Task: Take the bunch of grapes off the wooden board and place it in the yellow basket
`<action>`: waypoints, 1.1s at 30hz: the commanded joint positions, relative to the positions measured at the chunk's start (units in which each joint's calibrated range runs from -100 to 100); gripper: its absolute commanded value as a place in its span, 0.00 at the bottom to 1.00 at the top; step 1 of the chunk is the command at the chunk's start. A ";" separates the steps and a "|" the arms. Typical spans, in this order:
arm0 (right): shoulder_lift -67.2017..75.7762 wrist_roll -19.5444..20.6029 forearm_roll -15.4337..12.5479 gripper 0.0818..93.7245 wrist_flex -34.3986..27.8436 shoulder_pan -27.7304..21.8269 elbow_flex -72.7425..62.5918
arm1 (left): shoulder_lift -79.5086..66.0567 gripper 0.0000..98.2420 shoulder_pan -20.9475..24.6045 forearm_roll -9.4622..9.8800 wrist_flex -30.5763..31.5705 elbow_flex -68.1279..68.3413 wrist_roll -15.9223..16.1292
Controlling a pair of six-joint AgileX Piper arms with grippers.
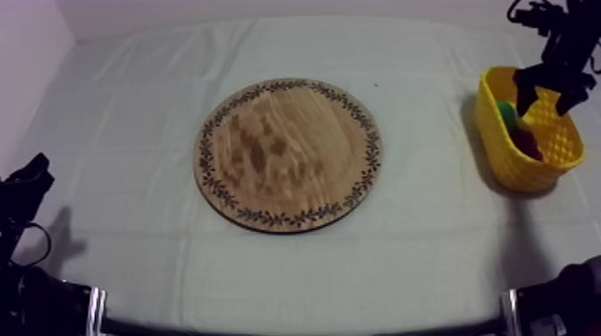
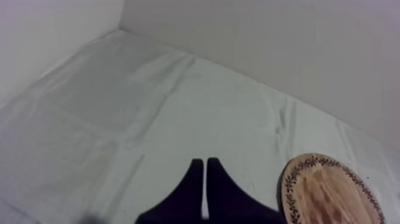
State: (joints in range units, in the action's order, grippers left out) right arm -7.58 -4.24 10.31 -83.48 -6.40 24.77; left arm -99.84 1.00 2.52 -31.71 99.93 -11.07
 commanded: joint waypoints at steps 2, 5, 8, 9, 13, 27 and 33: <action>2.54 -0.08 -0.09 0.55 1.43 -0.06 1.02 | 0.02 0.00 -0.02 -0.01 0.02 -0.04 0.01; 5.60 0.23 -0.13 0.50 3.15 -0.13 2.69 | 0.02 0.00 -0.02 -0.01 0.02 -0.04 0.01; 9.02 0.78 0.01 0.44 5.12 -0.24 4.74 | 0.02 0.00 -0.02 -0.01 0.02 -0.04 0.01; 10.24 0.93 0.04 0.42 5.81 -0.31 5.51 | 0.02 0.00 -0.02 -0.01 0.02 -0.04 0.01; 15.27 1.30 0.06 0.31 8.42 -0.48 9.00 | 0.02 0.00 -0.02 -0.01 0.02 -0.04 0.01; 36.57 2.83 -0.36 0.06 17.00 3.06 24.62 | 0.02 0.00 -0.02 -0.01 0.02 -0.04 0.01; 45.71 4.06 -1.80 0.01 24.27 3.91 32.68 | 0.02 0.00 -0.02 -0.01 0.02 -0.04 0.01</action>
State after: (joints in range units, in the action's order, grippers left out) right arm 34.43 -0.68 8.65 -61.40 -2.62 54.60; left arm -99.84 1.00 2.52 -31.68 99.93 -11.07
